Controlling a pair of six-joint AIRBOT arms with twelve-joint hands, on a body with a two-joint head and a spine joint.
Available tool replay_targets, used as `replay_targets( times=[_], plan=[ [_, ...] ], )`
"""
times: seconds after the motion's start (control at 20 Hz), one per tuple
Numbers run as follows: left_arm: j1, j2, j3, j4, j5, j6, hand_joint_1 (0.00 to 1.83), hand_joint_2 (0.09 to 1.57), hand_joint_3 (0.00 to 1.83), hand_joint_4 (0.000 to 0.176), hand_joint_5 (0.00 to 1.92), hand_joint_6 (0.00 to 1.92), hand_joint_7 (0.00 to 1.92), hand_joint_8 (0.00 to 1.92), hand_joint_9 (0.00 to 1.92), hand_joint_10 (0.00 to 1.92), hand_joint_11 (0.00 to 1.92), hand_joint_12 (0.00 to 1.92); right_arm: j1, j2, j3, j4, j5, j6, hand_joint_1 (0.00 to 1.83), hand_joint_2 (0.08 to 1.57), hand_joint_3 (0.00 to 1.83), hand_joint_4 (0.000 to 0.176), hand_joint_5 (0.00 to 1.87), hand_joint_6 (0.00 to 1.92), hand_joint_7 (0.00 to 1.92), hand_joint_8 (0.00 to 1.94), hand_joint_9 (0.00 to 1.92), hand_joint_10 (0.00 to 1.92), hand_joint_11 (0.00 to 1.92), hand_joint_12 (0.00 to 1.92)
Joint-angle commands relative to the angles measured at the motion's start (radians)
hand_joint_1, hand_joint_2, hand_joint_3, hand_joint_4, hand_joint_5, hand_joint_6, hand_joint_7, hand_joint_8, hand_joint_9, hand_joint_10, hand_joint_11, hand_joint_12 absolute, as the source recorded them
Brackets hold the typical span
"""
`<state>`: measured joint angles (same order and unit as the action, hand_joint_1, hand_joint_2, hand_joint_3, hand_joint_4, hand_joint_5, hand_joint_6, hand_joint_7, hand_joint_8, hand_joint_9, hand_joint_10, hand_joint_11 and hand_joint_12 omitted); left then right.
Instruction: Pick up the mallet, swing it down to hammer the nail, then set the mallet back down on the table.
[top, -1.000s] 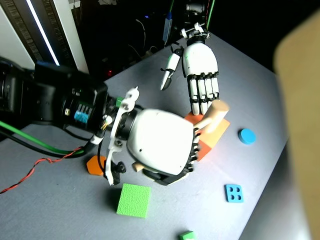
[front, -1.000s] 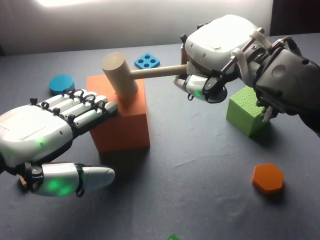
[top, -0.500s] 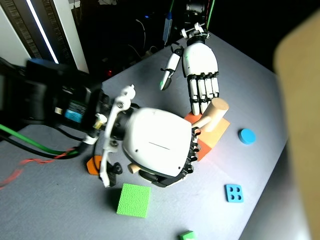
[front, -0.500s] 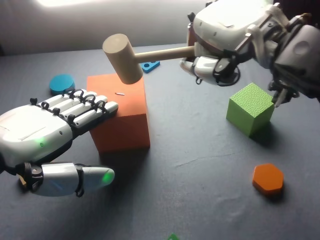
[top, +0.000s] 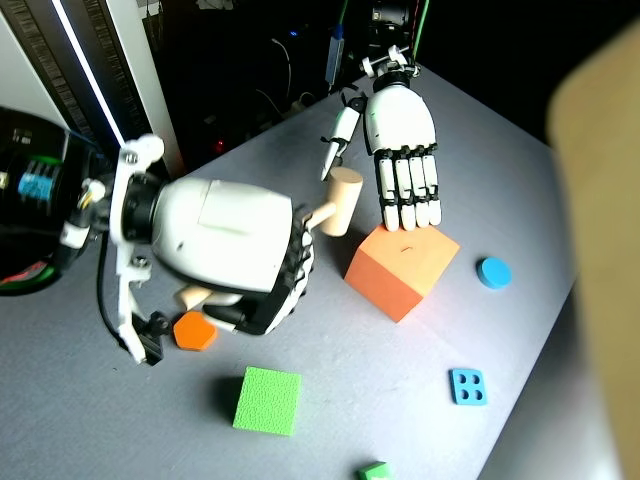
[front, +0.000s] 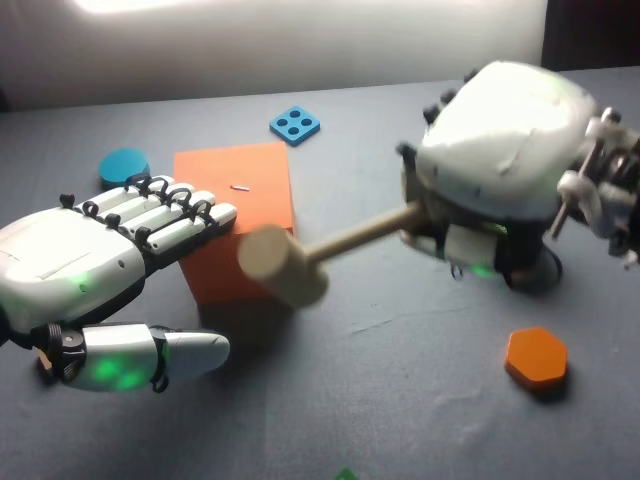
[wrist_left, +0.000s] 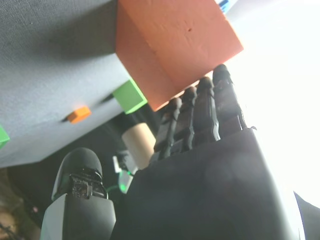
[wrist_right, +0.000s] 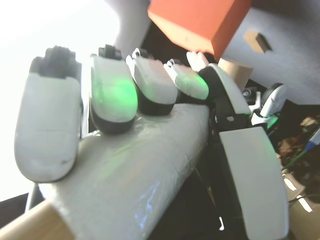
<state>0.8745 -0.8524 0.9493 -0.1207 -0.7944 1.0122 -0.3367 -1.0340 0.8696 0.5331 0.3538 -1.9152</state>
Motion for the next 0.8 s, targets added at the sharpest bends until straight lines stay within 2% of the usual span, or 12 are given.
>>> replay_targets(
  times=[0.0,0.15,0.2,0.25,0.4,0.45,0.55,0.75],
  plan=[
    [-0.006,-0.006,0.005,-0.001,-0.06,-0.004,0.0,1.18,0.0,0.0,0.06,0.0,0.05,0.0,0.0,0.0,0.0,0.0,0.0,0.001,0.001,-0.038,0.062,0.0,0.36,1.57,0.15,0.176,1.47,1.92,1.69,1.94,1.79,1.92,1.91,1.92],
    [-0.011,-0.006,0.006,-0.001,-0.062,-0.006,0.0,1.17,0.0,0.0,0.04,0.0,0.04,0.0,0.0,0.0,0.0,0.0,-0.036,-0.02,0.018,-0.124,0.058,0.024,0.3,1.57,0.2,0.176,1.52,1.92,1.72,1.94,1.83,1.92,1.92,1.92],
    [-0.015,-0.005,0.007,-0.001,-0.062,-0.006,0.0,1.17,0.0,0.0,0.02,0.0,0.02,0.0,0.0,0.0,0.0,0.0,-0.046,-0.027,0.03,-0.195,0.057,0.093,0.28,1.57,0.19,0.176,1.49,1.92,1.69,1.94,1.8,1.92,1.91,1.92],
    [-0.021,-0.005,0.008,-0.001,-0.062,-0.007,0.0,1.17,0.0,0.0,0.01,0.0,0.01,0.0,0.0,0.0,0.0,0.0,-0.056,-0.039,0.048,-0.274,0.055,0.177,0.33,1.57,0.18,0.176,1.47,1.92,1.67,1.94,1.78,1.92,1.89,1.92],
    [-0.042,-0.005,0.013,-0.001,-0.062,-0.007,0.0,1.18,0.0,0.0,0.05,0.01,0.02,0.0,0.0,0.0,0.0,0.0,-0.064,-0.083,0.093,-0.299,0.047,0.235,0.52,1.57,0.08,0.176,1.45,1.92,1.62,1.94,1.73,1.92,1.85,1.92],
    [-0.047,-0.004,0.014,-0.001,-0.062,-0.007,0.0,1.18,0.0,0.0,0.04,0.01,0.02,0.0,0.0,0.0,0.0,0.0,-0.066,-0.101,0.11,-0.32,0.037,0.269,0.63,1.56,0.02,0.176,1.45,1.92,1.62,1.94,1.71,1.92,1.83,1.92],
    [-0.056,-0.001,0.014,-0.001,-0.062,-0.009,0.0,1.17,0.0,0.0,0.04,0.01,0.01,0.0,0.0,0.0,0.0,0.0,-0.072,-0.13,0.135,-0.403,0.044,0.365,0.66,1.56,0.02,0.176,1.45,1.92,1.63,1.94,1.72,1.92,1.83,1.92],
    [-0.073,0.011,0.012,0.008,-0.062,-0.019,0.0,1.17,0.0,0.0,0.04,0.0,0.02,0.01,0.0,0.0,0.0,0.0,-0.084,-0.162,0.154,-0.411,0.045,0.371,0.69,1.55,0.0,0.176,1.45,1.92,1.64,1.94,1.72,1.92,1.82,1.92]
  ],
)
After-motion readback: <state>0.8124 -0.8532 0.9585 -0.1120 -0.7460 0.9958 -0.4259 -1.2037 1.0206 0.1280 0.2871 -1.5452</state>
